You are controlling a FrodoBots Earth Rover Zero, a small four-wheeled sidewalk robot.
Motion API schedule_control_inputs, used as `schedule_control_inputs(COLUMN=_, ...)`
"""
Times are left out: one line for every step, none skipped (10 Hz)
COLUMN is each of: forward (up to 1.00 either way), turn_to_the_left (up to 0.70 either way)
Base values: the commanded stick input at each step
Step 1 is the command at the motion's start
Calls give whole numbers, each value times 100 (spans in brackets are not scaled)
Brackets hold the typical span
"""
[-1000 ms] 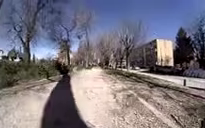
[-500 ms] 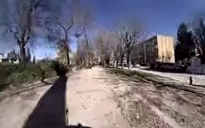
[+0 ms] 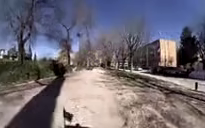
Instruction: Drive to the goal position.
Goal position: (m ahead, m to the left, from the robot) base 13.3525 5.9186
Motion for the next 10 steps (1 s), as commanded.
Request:
schedule_control_inputs(forward=100, turn_to_the_left=0)
schedule_control_inputs(forward=100, turn_to_the_left=0)
schedule_control_inputs(forward=100, turn_to_the_left=0)
schedule_control_inputs(forward=100, turn_to_the_left=0)
schedule_control_inputs(forward=100, turn_to_the_left=0)
schedule_control_inputs(forward=100, turn_to_the_left=0)
schedule_control_inputs(forward=100, turn_to_the_left=0)
schedule_control_inputs(forward=100, turn_to_the_left=0)
schedule_control_inputs(forward=100, turn_to_the_left=0)
schedule_control_inputs(forward=100, turn_to_the_left=2)
